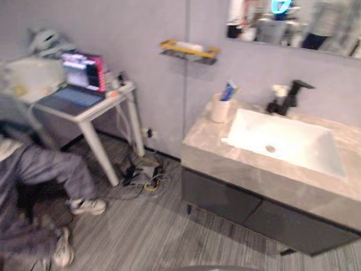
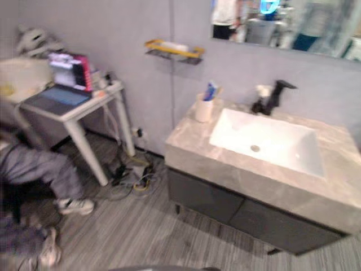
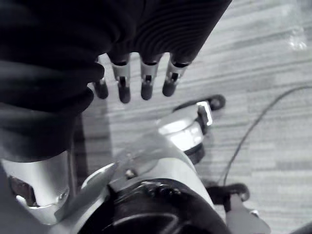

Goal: Organize washtable

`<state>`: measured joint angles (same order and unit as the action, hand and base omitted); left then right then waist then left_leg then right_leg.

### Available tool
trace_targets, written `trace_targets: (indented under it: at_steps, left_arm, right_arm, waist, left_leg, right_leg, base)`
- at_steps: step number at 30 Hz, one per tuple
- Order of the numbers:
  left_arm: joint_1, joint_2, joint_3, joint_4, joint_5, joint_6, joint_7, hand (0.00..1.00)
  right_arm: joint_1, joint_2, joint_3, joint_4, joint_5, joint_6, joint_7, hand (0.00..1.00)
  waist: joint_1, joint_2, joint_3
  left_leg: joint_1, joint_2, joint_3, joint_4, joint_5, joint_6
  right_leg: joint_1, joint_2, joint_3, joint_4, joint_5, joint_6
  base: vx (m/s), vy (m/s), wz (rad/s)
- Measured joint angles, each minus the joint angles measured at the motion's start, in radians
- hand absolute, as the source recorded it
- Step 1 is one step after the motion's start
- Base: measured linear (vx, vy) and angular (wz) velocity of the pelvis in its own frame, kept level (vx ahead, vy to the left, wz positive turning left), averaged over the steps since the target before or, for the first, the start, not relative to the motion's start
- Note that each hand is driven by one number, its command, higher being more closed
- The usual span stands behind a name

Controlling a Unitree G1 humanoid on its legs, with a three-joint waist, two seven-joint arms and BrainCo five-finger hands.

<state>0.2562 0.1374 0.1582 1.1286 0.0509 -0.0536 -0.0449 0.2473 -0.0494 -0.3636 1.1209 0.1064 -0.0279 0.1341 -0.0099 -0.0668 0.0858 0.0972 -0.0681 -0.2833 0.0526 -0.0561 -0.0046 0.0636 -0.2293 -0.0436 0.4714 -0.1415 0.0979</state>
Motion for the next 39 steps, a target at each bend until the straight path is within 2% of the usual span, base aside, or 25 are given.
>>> trace_targets:
  at_steps: [2, 3, 4, 7, 11, 15, 19, 20, 21, 22, 23, 24, 25, 26, 27, 28, 29, 30, 31, 32, 33, 34, 35, 37, 39]
  left_arm:
    - [-0.022, 0.016, -0.021, -0.002, 0.000, 0.001, 0.001, 0.00]
    - [-0.033, 0.024, -0.037, -0.002, 0.000, 0.001, 0.001, 0.00]
    - [-0.068, 0.032, -0.053, -0.002, 0.001, 0.002, 0.001, 0.00]
    - [-0.107, 0.031, -0.078, -0.002, 0.001, 0.002, 0.003, 0.00]
    - [-0.104, 0.024, -0.076, 0.005, -0.022, 0.003, 0.007, 0.00]
    - [-0.101, 0.011, -0.071, 0.015, -0.061, 0.002, 0.003, 0.00]
    - [-0.096, 0.002, -0.035, 0.003, -0.120, 0.000, 0.002, 0.00]
    - [-0.096, 0.002, -0.030, -0.007, -0.127, -0.001, 0.003, 0.00]
    - [-0.096, 0.003, -0.028, -0.015, -0.129, -0.002, 0.004, 0.00]
    - [-0.103, 0.008, -0.004, -0.024, -0.133, -0.007, 0.004, 0.00]
    - [-0.102, 0.006, 0.006, -0.030, -0.138, -0.010, 0.005, 0.00]
    - [-0.103, 0.003, 0.011, -0.052, -0.146, -0.013, 0.006, 0.00]
    - [-0.111, 0.001, 0.013, -0.063, -0.165, -0.023, 0.006, 0.00]
    - [-0.105, -0.018, 0.012, -0.063, -0.166, -0.024, 0.006, 0.00]
    - [-0.086, -0.044, 0.010, -0.063, -0.166, -0.023, 0.006, 0.00]
    - [-0.081, -0.065, -0.002, -0.060, -0.152, -0.022, 0.007, 0.00]
    - [-0.112, -0.043, -0.004, -0.053, -0.138, -0.023, 0.005, 0.00]
    - [-0.119, -0.031, 0.004, -0.049, -0.136, -0.017, 0.008, 0.00]
    - [-0.106, -0.020, 0.003, -0.031, -0.133, -0.009, 0.009, 0.00]
    - [-0.090, -0.034, 0.003, -0.016, -0.126, 0.001, 0.011, 0.00]
    - [-0.086, -0.042, 0.001, -0.012, -0.112, 0.002, 0.011, 0.00]
    - [-0.087, -0.031, -0.005, -0.012, -0.107, 0.002, 0.004, 0.00]
    - [-0.077, -0.027, -0.008, -0.012, -0.107, 0.003, 0.004, 0.00]
    - [-0.071, -0.021, -0.021, -0.008, -0.106, 0.005, 0.002, 0.00]
    - [-0.066, -0.009, -0.036, -0.006, -0.106, 0.005, -0.002, 0.00]
  right_arm:
    - [-0.047, 0.004, 0.056, -0.001, -0.006, -0.001, 0.001, 0.00]
    - [-0.062, 0.011, 0.075, -0.001, -0.009, -0.001, 0.001, 0.00]
    - [-0.096, 0.007, 0.104, -0.005, -0.049, -0.002, 0.006, 0.00]
    - [-0.115, 0.000, 0.147, -0.006, -0.083, -0.009, 0.000, 0.00]
    - [-0.124, -0.013, 0.172, -0.003, -0.078, -0.012, -0.003, 0.00]
    - [-0.089, -0.034, 0.172, -0.003, -0.075, -0.014, -0.020, 0.00]
    - [-0.078, -0.041, 0.173, -0.001, -0.039, -0.014, -0.024, 0.00]
    - [-0.080, -0.034, 0.173, -0.002, -0.036, -0.015, -0.026, 0.00]
    - [-0.081, -0.029, 0.173, -0.002, -0.036, -0.017, -0.029, 0.00]
    - [-0.083, -0.020, 0.156, -0.005, -0.035, -0.027, -0.031, 0.00]
    - [-0.082, -0.015, 0.150, -0.007, -0.033, -0.035, -0.031, 0.00]
    - [-0.080, -0.007, 0.144, -0.007, -0.028, -0.041, -0.031, 0.00]
    - [-0.088, -0.012, 0.123, -0.010, -0.024, -0.043, -0.030, 0.00]
    - [-0.083, -0.026, 0.103, -0.031, -0.009, -0.047, -0.027, 0.00]
    - [-0.074, -0.045, 0.091, -0.047, -0.001, -0.050, -0.023, 0.00]
    - [-0.071, -0.081, 0.069, -0.050, 0.006, -0.056, -0.032, 0.00]
    - [-0.063, -0.072, 0.043, -0.029, 0.008, -0.045, -0.032, 0.00]
    - [-0.063, -0.046, 0.031, -0.012, 0.010, -0.045, -0.035, 0.00]
    - [-0.066, -0.016, 0.004, -0.006, 0.013, -0.043, -0.046, 0.00]
    - [-0.052, -0.005, -0.031, -0.011, 0.028, -0.043, -0.047, 0.00]
    - [-0.054, -0.011, -0.043, -0.015, 0.031, -0.042, -0.051, 0.00]
    - [-0.064, -0.002, -0.062, -0.006, 0.031, -0.031, -0.063, 0.00]
    - [-0.064, 0.007, -0.064, -0.008, 0.030, -0.036, -0.065, 0.00]
    - [-0.065, 0.011, -0.070, -0.008, 0.024, -0.032, -0.067, 0.00]
    - [-0.066, 0.014, -0.067, -0.008, -0.001, -0.027, -0.066, 0.00]
  waist:
    - [0.000, -0.008, -0.002]
    - [0.001, -0.017, 0.002]
    - [0.004, -0.030, 0.020]
    - [0.029, -0.017, 0.032]
    - [0.027, -0.001, 0.034]
    - [0.024, 0.020, 0.034]
    - [0.029, 0.031, 0.042]
    - [0.030, 0.034, 0.043]
    - [0.029, 0.031, 0.046]
    - [0.027, 0.013, 0.058]
    - [0.028, 0.011, 0.059]
    - [0.025, -0.019, 0.055]
    - [0.032, 0.002, 0.073]
    - [0.035, 0.047, 0.077]
    - [0.039, 0.088, 0.076]
    - [0.020, 0.149, 0.063]
    - [-0.033, 0.100, 0.065]
    - [-0.027, 0.080, 0.063]
    - [-0.001, 0.060, 0.061]
    - [-0.011, 0.076, 0.052]
    - [-0.019, 0.087, 0.050]
    - [-0.007, 0.074, 0.051]
    - [0.000, 0.066, 0.049]
    - [-0.001, 0.061, 0.046]
    - [-0.002, 0.048, 0.038]
  left_leg:
    - [-0.053, -0.009, -0.070, 0.002, 0.028, -0.022]
    - [-0.060, -0.013, -0.082, 0.006, 0.036, -0.026]
    - [-0.091, -0.020, -0.128, 0.029, 0.048, -0.043]
    - [-0.114, 0.002, -0.176, 0.018, 0.069, -0.075]
    - [-0.089, 0.068, -0.190, -0.070, 0.122, -0.124]
    - [-0.061, 0.106, -0.218, -0.116, 0.159, -0.143]
    - [-0.119, 0.088, -0.286, -0.101, 0.198, -0.147]
    - [-0.143, 0.078, -0.277, -0.099, 0.218, -0.129]
    - [-0.163, 0.069, -0.229, -0.097, 0.223, -0.086]
    - [-0.220, 0.081, 0.008, -0.062, 0.160, 0.081]
    - [-0.247, 0.095, 0.111, -0.043, 0.119, 0.131]
    - [-0.298, 0.114, 0.297, 0.020, 0.044, 0.188]
    - [-0.387, 0.172, 0.487, 0.257, 0.029, 0.182]
    - [-0.417, 0.249, 0.611, 0.473, 0.016, 0.206]
    - [-0.407, 0.303, 0.678, 0.549, -0.009, 0.206]
    - [-0.407, 0.270, 0.694, 0.470, -0.037, 0.160]
    - [-0.388, 0.156, 0.649, 0.284, -0.022, 0.129]
    - [-0.384, 0.165, 0.728, 0.335, -0.070, 0.157]
    - [-0.346, 0.224, 0.820, 0.492, -0.153, 0.118]
    - [-0.263, 0.258, 0.790, 0.424, -0.151, 0.043]
    - [-0.249, 0.210, 0.747, 0.344, -0.166, 0.057]
    - [-0.216, 0.148, 0.734, 0.234, -0.103, 0.065]
    - [-0.180, 0.112, 0.730, 0.146, -0.055, 0.071]
    - [-0.142, 0.078, 0.704, 0.035, 0.002, 0.079]
    - [-0.123, 0.053, 0.693, -0.031, 0.037, 0.080]
  right_leg:
    - [0.030, 0.021, 0.066, -0.094, -0.044, 0.005]
    - [0.046, 0.021, 0.060, -0.129, -0.053, 0.009]
    - [0.088, 0.025, 0.007, -0.203, -0.062, 0.020]
    - [0.128, 0.058, -0.037, -0.292, -0.063, 0.018]
    - [0.149, 0.102, -0.041, -0.337, -0.095, -0.010]
    - [0.163, 0.133, -0.073, -0.324, -0.101, -0.013]
    - [0.153, 0.148, -0.152, -0.316, -0.109, -0.011]
    - [0.152, 0.145, -0.187, -0.314, -0.109, -0.012]
    - [0.153, 0.135, -0.215, -0.314, -0.108, -0.014]
    - [0.158, 0.118, -0.290, -0.314, -0.088, -0.018]
    - [0.161, 0.112, -0.320, -0.317, -0.081, -0.023]
    - [0.161, 0.077, -0.378, -0.334, -0.065, -0.033]
    - [0.159, 0.052, -0.448, -0.318, -0.063, -0.026]
    - [0.156, 0.054, -0.491, -0.276, -0.071, -0.038]
    - [0.151, 0.073, -0.515, -0.237, -0.083, -0.042]
    - [0.125, 0.097, -0.504, -0.188, -0.151, -0.058]
    - [0.109, 0.111, -0.465, -0.261, -0.147, -0.086]
    - [0.115, 0.083, -0.513, -0.295, -0.108, -0.067]
    - [0.129, 0.051, -0.560, -0.313, -0.069, -0.016]
    - [0.154, 0.060, -0.623, -0.334, -0.053, -0.006]
    - [0.154, 0.059, -0.650, -0.331, -0.048, 0.005]
    - [0.148, 0.026, -0.669, -0.333, -0.027, 0.000]
    - [0.144, 0.012, -0.670, -0.331, -0.002, -0.006]
    - [0.144, 0.008, -0.673, -0.329, 0.042, -0.003]
    - [0.140, -0.001, -0.676, -0.327, 0.052, 0.002]
  base:
    - [-0.01, -0.227, 0.91]
    - [0.00, -0.278, 0.94]
    - [-0.01, -0.249, 0.79]
    - [-0.04, -0.220, 0.59]
    - [-0.07, -0.170, 0.10]
    - [-0.11, -0.112, 0.20]
    - [-0.07, -0.074, 0.61]
    - [-0.05, -0.006, 0.98]
    - [-0.06, 0.031, 1.44]
    - [-0.06, 0.029, 1.40]
    - [-0.06, 0.038, 1.75]
    - [-0.07, 0.111, 1.43]
    - [-0.06, 0.129, 1.41]
    - [-0.05, 0.130, 0.91]
    - [-0.01, 0.088, 1.19]
    - [-0.09, 0.135, 2.23]
    - [-0.08, 0.151, 2.62]
    - [-0.06, 0.104, 2.12]
    - [0.04, 0.043, 1.48]
    - [0.05, 0.070, 1.38]
    - [0.04, 0.109, 1.42]
    - [0.02, 0.162, 0.84]
    - [0.02, 0.140, 0.55]
    - [-0.01, 0.091, 0.31]
    - [-0.09, 0.039, 0.18]
